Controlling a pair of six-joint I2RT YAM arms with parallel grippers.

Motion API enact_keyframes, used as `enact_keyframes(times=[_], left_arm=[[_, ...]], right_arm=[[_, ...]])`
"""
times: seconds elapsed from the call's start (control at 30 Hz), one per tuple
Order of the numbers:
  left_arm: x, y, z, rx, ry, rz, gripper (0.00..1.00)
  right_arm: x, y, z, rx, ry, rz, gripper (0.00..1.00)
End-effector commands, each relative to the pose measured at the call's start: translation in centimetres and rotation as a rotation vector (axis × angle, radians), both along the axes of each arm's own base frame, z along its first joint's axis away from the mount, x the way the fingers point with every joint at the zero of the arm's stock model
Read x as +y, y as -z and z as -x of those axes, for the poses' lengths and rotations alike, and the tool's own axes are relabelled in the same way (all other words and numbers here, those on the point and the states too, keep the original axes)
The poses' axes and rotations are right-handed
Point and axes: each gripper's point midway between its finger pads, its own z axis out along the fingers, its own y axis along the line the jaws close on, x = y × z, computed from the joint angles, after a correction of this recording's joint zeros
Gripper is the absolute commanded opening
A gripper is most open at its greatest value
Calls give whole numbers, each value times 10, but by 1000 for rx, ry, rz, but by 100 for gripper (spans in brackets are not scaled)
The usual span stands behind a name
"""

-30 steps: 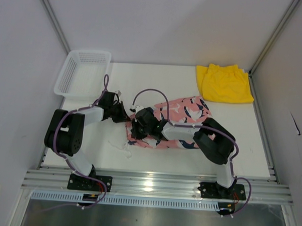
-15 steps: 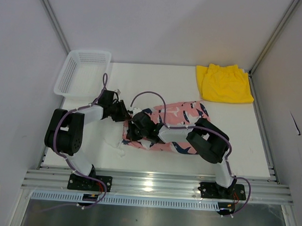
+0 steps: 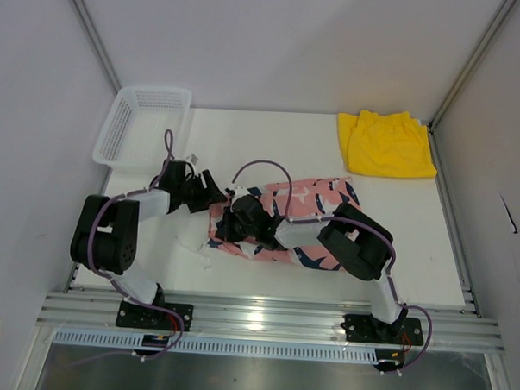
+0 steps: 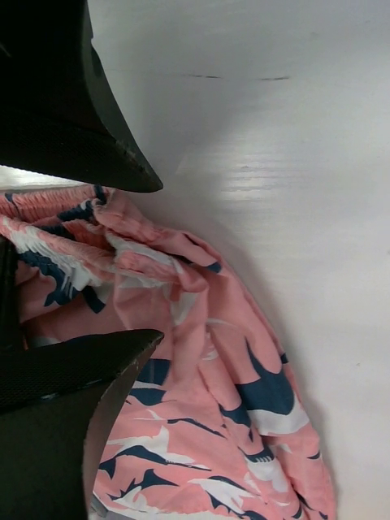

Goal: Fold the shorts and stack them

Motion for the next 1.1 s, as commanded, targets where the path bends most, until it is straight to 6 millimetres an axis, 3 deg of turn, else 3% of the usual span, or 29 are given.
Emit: enact_keyframes(times=[0.0, 0.3, 0.7, 1.07], left_arm=[[5, -2, 12, -29, -6, -2, 71], [2, 5, 28, -49, 42, 31, 66], [6, 16, 24, -21, 43, 74, 56], [2, 18, 23, -8, 66, 88, 66]], right_arm=[[-18, 28, -3, 32, 53, 43, 1], [-19, 29, -12, 59, 96, -14, 1], [-21, 29, -23, 94, 134, -74, 0], [-17, 28, -29, 102, 127, -94, 0]])
